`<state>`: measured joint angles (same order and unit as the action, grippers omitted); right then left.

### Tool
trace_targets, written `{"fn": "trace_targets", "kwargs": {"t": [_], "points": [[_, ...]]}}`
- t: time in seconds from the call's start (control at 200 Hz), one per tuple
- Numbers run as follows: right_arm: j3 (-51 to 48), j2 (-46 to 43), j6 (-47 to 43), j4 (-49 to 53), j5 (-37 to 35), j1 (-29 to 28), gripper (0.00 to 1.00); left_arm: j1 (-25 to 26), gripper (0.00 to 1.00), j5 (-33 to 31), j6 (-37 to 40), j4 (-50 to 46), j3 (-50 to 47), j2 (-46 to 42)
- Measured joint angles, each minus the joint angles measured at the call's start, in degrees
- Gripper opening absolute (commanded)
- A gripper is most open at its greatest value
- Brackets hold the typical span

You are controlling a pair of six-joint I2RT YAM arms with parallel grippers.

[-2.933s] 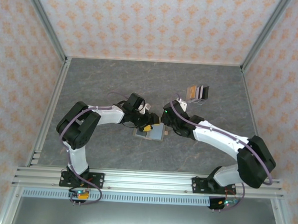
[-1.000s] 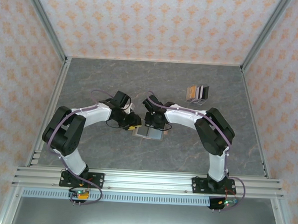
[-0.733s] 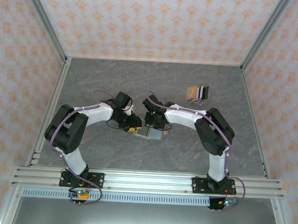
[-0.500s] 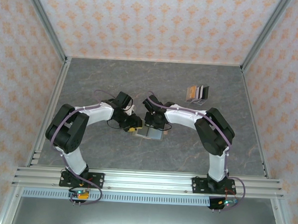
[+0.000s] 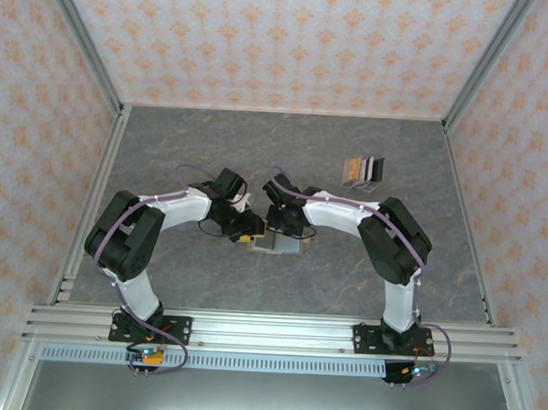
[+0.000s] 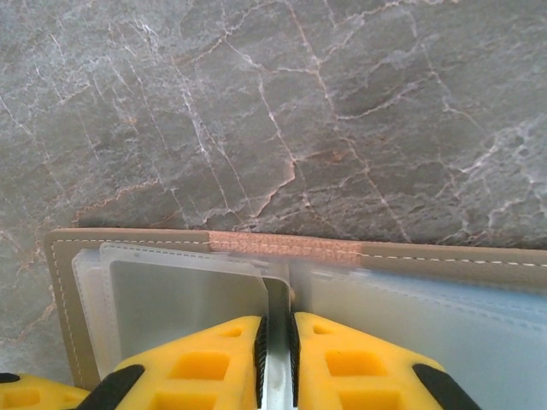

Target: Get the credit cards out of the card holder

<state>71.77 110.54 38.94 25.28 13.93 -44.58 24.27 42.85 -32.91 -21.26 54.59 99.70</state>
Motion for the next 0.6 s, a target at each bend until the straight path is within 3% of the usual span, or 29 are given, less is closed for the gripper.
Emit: {"fn": "trace_targets", "kwargs": {"t": [0.601], "points": [[-1.3,-0.4,1.4,-1.9,1.1,0.5,0.15,0.2,0.40,0.2,0.0,0.1,0.0,0.0]]}}
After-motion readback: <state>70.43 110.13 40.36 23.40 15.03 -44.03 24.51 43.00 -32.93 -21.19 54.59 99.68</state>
